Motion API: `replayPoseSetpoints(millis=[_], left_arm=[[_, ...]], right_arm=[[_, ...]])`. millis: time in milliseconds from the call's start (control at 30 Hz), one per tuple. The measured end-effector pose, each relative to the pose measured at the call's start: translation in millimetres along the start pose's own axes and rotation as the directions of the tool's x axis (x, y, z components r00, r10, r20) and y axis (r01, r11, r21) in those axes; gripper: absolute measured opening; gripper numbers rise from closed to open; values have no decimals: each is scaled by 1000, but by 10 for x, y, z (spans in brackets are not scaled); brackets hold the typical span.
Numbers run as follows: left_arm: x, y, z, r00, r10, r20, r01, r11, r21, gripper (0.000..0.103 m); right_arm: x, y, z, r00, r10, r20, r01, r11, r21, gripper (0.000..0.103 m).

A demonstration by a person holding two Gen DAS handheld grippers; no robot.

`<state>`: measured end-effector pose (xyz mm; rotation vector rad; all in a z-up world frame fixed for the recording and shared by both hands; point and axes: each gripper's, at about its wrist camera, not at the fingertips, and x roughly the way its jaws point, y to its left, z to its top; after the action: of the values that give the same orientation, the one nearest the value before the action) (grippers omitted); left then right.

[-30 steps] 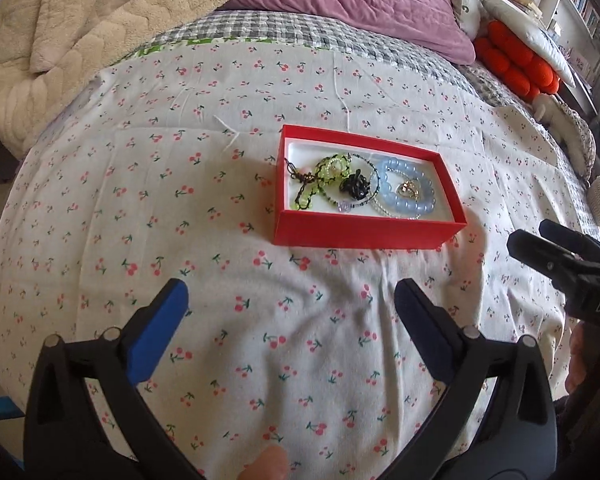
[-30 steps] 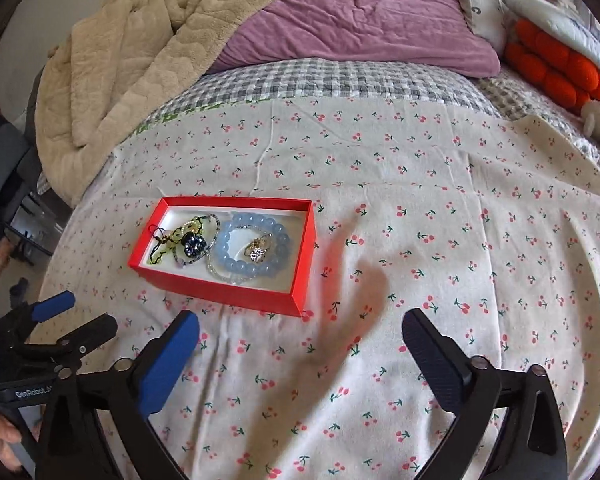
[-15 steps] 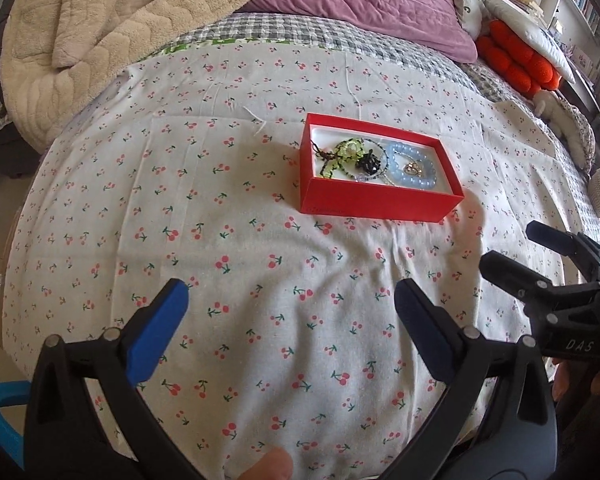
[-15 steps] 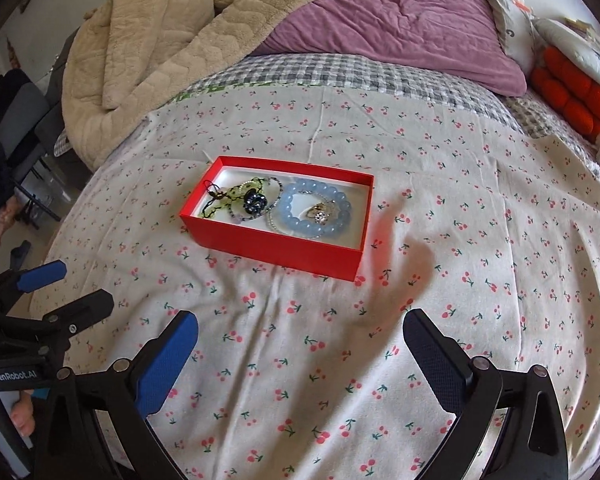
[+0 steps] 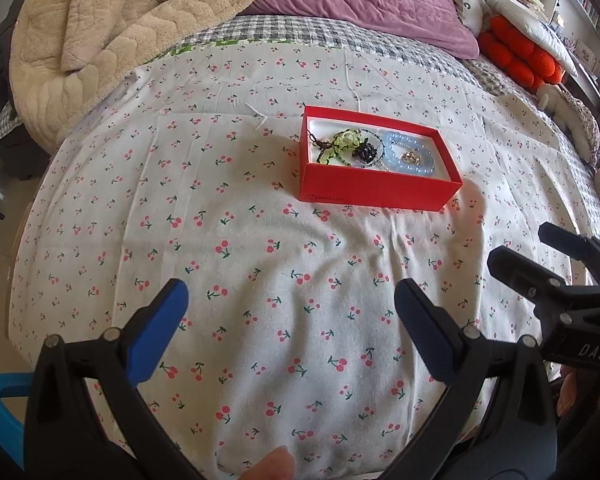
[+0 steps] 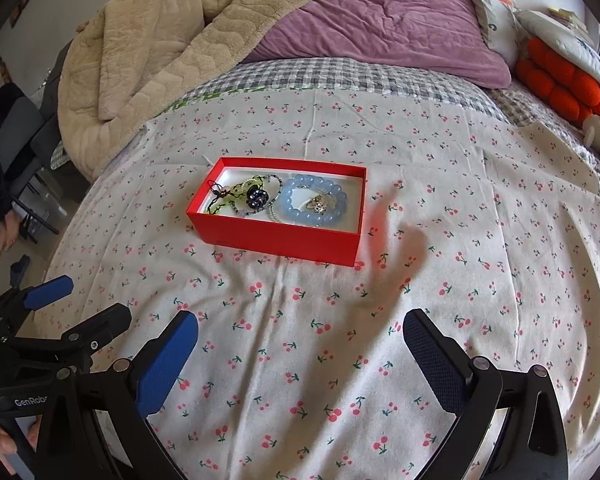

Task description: Organize jewelry

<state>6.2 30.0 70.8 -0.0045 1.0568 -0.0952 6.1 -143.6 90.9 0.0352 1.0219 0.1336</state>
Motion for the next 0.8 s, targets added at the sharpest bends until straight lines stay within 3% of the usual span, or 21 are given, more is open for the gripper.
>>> replayPoseSetpoints(millis=[233,800], left_arm=[[-51,-110,-65,996,79,49,-79,997,3,102],[-47,-96,-98,996,74,47,-74,997,-1,102]], right_arm=[[-4,-7,-24,999,-47,12,47,999,7,103],[31,-43,-20,996,-91,18,91,996,17,103]])
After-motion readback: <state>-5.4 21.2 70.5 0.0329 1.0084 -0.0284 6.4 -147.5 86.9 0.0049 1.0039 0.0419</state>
